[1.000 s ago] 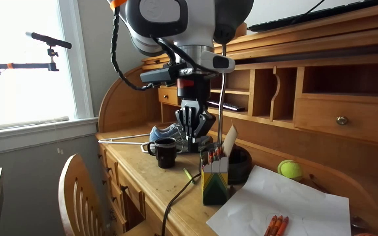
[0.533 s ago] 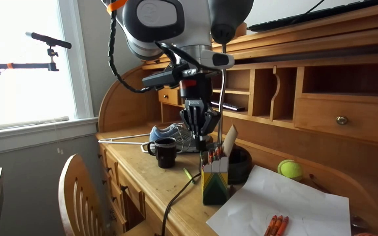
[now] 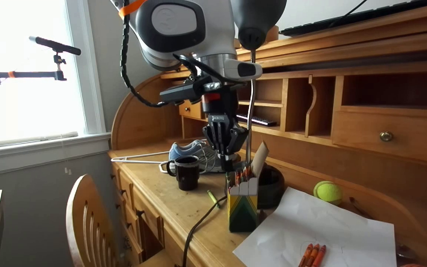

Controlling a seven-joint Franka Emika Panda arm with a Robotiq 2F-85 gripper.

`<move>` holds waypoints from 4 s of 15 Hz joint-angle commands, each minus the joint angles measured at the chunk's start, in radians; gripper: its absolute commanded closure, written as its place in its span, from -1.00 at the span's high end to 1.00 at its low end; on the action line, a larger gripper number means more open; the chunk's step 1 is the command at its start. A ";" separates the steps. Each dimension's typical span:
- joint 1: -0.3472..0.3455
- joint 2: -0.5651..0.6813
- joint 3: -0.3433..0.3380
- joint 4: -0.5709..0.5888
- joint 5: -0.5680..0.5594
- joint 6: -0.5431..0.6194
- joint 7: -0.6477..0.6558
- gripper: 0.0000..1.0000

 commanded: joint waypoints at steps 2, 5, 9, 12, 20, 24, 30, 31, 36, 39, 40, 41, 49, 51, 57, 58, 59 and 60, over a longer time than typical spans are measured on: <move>0.005 -0.020 0.004 -0.033 0.004 0.028 0.013 -1.00; 0.008 -0.018 0.005 -0.031 0.001 0.032 0.016 -1.00; 0.004 -0.009 0.011 -0.027 0.010 0.036 0.007 -1.00; 0.004 -0.004 0.014 -0.026 0.011 0.039 0.006 -1.00; -0.002 0.023 0.017 -0.016 0.015 0.053 0.001 -1.00; -0.005 0.035 0.020 -0.013 0.021 0.076 -0.004 -1.00; -0.012 0.054 0.031 -0.008 0.034 0.100 -0.011 -1.00; -0.014 0.051 0.036 -0.010 0.041 0.099 -0.015 -1.00; -0.019 0.064 0.046 -0.006 0.061 0.100 -0.017 -1.00; -0.020 0.080 0.047 -0.001 0.066 0.100 -0.014 -1.00; -0.021 0.082 0.047 0.000 0.066 0.100 -0.014 -1.00; -0.020 0.077 0.047 -0.002 0.066 0.102 -0.013 -1.00; 0.006 0.012 0.051 -0.054 0.046 0.117 0.004 -1.00; 0.010 -0.009 0.060 -0.073 0.048 0.104 -0.007 -1.00; 0.023 -0.137 0.103 -0.182 0.030 0.035 -0.173 -1.00; 0.027 -0.162 0.109 -0.202 0.032 0.025 -0.209 -1.00; 0.039 -0.191 0.109 -0.228 0.021 0.018 -0.231 -0.89; 0.051 -0.220 0.108 -0.253 0.011 0.010 -0.248 -0.45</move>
